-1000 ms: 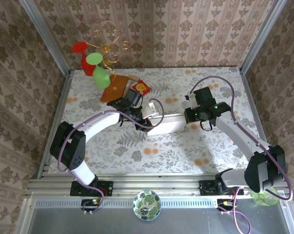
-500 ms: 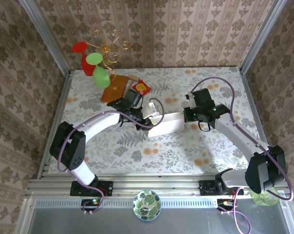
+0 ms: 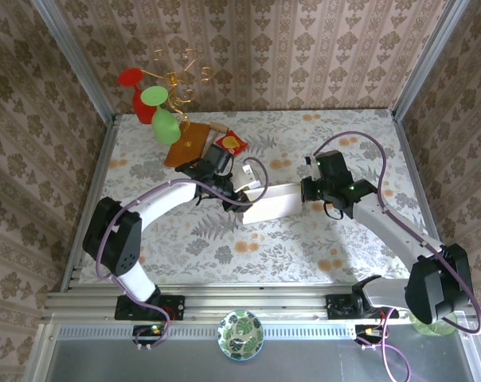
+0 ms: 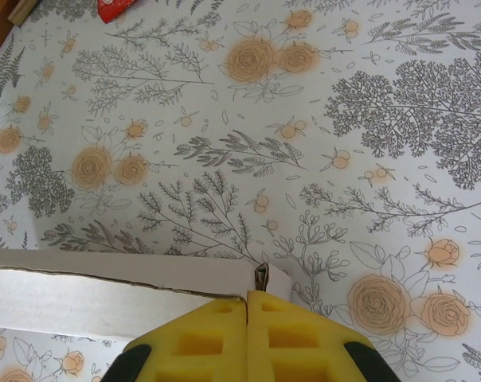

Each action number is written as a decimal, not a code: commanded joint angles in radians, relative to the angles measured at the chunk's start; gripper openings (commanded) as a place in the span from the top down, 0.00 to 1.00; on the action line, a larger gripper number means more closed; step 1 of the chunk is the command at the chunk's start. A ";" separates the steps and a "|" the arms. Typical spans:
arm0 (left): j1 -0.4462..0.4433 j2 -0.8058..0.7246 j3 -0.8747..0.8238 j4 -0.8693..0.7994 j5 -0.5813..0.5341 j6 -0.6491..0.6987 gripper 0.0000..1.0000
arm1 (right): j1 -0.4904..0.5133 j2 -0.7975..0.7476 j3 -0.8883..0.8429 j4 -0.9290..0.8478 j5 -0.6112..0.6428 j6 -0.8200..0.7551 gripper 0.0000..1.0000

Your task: Fold the paper box

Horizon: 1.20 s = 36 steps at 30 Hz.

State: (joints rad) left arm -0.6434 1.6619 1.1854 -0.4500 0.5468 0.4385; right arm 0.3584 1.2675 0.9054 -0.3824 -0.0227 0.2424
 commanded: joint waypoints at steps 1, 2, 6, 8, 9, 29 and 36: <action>0.020 0.010 0.022 0.010 0.001 -0.061 0.62 | 0.013 0.003 -0.061 -0.066 0.026 0.000 1.00; 0.021 0.008 0.022 0.012 0.001 -0.064 0.61 | 0.013 0.002 -0.067 -0.060 0.027 -0.001 1.00; 0.021 -0.010 0.013 0.022 -0.002 -0.075 0.56 | 0.013 -0.003 -0.070 -0.056 0.039 0.001 1.00; 0.021 -0.026 0.007 0.034 -0.007 -0.086 0.51 | 0.015 -0.013 -0.066 -0.055 0.045 0.002 1.00; 0.022 -0.036 0.004 0.041 -0.008 -0.094 0.50 | 0.015 -0.014 -0.064 -0.056 0.047 0.002 1.00; 0.122 -0.197 -0.033 0.017 0.070 -0.374 0.48 | 0.018 0.011 -0.010 -0.090 0.046 0.007 1.00; 0.097 -0.175 0.022 -0.109 0.051 -0.418 0.48 | 0.019 0.018 -0.003 -0.098 0.049 0.012 1.00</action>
State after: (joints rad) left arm -0.5346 1.4796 1.1740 -0.4736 0.5880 0.0528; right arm 0.3706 1.2629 0.8993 -0.3832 0.0055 0.2428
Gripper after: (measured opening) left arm 0.517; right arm 0.059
